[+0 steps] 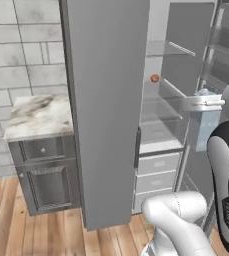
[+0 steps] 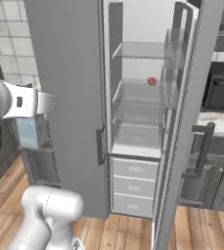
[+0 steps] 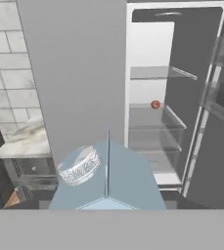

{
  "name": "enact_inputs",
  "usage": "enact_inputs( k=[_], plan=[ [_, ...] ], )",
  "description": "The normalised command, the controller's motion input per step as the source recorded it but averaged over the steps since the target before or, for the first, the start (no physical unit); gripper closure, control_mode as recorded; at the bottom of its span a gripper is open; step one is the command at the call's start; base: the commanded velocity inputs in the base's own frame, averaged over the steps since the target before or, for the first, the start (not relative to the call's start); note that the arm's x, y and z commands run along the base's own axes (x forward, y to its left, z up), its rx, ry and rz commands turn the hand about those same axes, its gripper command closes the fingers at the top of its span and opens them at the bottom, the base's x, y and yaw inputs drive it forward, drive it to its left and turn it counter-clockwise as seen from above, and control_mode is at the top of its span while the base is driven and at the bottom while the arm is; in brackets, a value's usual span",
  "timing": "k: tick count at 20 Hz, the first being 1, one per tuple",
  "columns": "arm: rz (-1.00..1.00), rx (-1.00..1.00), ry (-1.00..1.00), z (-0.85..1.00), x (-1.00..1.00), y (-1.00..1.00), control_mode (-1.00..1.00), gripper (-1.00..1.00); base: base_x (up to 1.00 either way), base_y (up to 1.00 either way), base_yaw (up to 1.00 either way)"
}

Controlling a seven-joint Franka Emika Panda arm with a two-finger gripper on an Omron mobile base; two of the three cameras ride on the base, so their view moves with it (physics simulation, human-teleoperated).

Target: Take out the milk from the fridge and place it on the tray on the counter. Then take the sugar cube near the tray and place it in the tray.

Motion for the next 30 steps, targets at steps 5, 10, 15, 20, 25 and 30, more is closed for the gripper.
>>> enact_inputs(
  k=[5,10,15,20,25,30],
  plan=[
    [0.0,0.0,0.0,0.0,0.0,0.0,1.0,1.0,-1.0,-0.04,-0.29],
    [0.0,0.0,0.0,0.0,0.0,0.0,1.0,1.0,-0.42,-0.76,-0.57],
    [0.0,0.0,0.0,0.0,0.0,0.0,1.0,1.0,0.0,-0.98,-0.68],
    [0.0,0.0,0.0,0.0,0.0,0.0,1.0,1.0,0.0,-0.78,-0.69],
    [0.0,0.0,0.0,0.0,0.0,0.0,1.0,1.0,0.0,-0.36,-0.77],
    [0.0,0.0,0.0,0.0,0.0,0.0,1.0,1.0,-0.04,0.09,-0.82]
  ],
)
